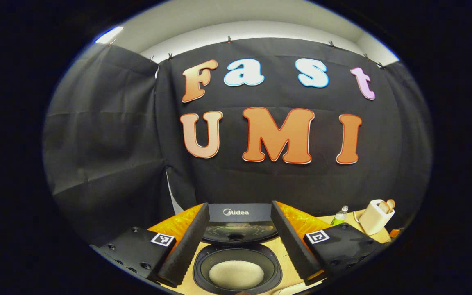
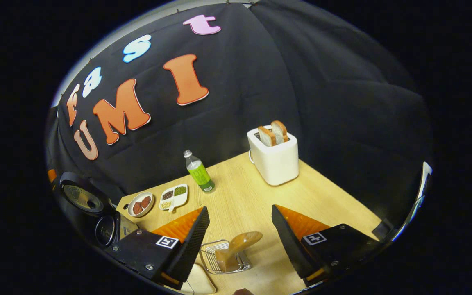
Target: Close the left gripper, press the button to open the rice cooker; take a wooden spoon from the chopstick holder with the right hand, scoop a spoonful of rice and pour it into the rice cooker, then put the wooden spoon back into the chopstick holder.
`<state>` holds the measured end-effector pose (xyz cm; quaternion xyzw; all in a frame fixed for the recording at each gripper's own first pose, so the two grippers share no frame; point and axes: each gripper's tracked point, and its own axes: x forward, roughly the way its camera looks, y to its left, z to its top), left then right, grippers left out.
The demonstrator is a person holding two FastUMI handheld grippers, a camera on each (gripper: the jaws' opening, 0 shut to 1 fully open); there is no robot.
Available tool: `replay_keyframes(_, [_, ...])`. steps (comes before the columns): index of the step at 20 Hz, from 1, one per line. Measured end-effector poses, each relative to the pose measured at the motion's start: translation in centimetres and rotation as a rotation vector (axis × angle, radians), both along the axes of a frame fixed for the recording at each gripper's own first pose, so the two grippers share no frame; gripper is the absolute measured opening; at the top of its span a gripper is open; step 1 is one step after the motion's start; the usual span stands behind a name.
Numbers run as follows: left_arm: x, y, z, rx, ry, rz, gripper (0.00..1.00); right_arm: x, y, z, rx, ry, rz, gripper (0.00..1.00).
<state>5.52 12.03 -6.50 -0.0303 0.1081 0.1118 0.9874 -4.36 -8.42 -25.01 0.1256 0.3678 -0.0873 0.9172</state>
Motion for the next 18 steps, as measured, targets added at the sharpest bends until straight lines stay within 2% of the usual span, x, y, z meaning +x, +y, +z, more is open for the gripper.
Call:
replay_keyframes(1, [0.5, 0.4, 0.4, -0.021, 0.0, 0.009, 1.0, 0.4, -0.2, 1.1, -0.021, -0.024, 0.008, 0.95])
replay_keyframes(2, [1.1, 0.8, 0.9, -0.036, -0.011, 0.017, 0.94, 0.9, -0.3, 2.2, -0.042, -0.05, 0.018, 0.95])
replay_keyframes(4, [3.4, 1.2, 1.6, -0.039, 0.015, 0.01, 0.94, 1.6, -0.1, 4.2, -0.078, -0.091, 0.046, 0.95])
replay_keyframes(7, [4.1, 1.8, -1.7, -0.029, 0.149, 0.017, 0.94, 2.4, 0.6, 6.5, -0.114, -0.143, 0.091, 0.95])
replay_keyframes(9, [4.3, 2.3, -3.6, -0.022, 0.249, 0.032, 0.98, 2.6, 1.1, 7.9, -0.123, -0.181, 0.117, 0.95])
replay_keyframes(12, [4.7, 1.8, -4.5, -0.023, 0.324, 0.0, 1.0, 2.9, 1.4, 8.8, -0.142, -0.219, 0.147, 0.95])
replay_keyframes(13, [4.5, 1.4, -5.3, -0.035, 0.366, -0.017, 0.94, 2.9, 1.3, 8.9, -0.151, -0.224, 0.152, 0.95])
replay_keyframes(15, [3.5, 0.6, -6.9, -0.07, 0.444, -0.035, 0.94, 2.8, 1.6, 8.8, -0.155, -0.222, 0.162, 0.95])
replay_keyframes(16, [2.6, 0.1, -7.9, -0.091, 0.487, -0.042, 0.99, 2.8, 2.0, 8.9, -0.147, -0.226, 0.17, 0.95])
replay_keyframes(17, [1.6, -0.3, -9.2, -0.103, 0.536, -0.048, 0.94, 2.9, 2.2, 8.9, -0.14, -0.232, 0.174, 0.95])
replay_keyframes(18, [0.9, -0.7, -10.4, -0.124, 0.58, -0.056, 0.95, 2.9, 2.4, 8.8, -0.137, -0.233, 0.177, 0.95])
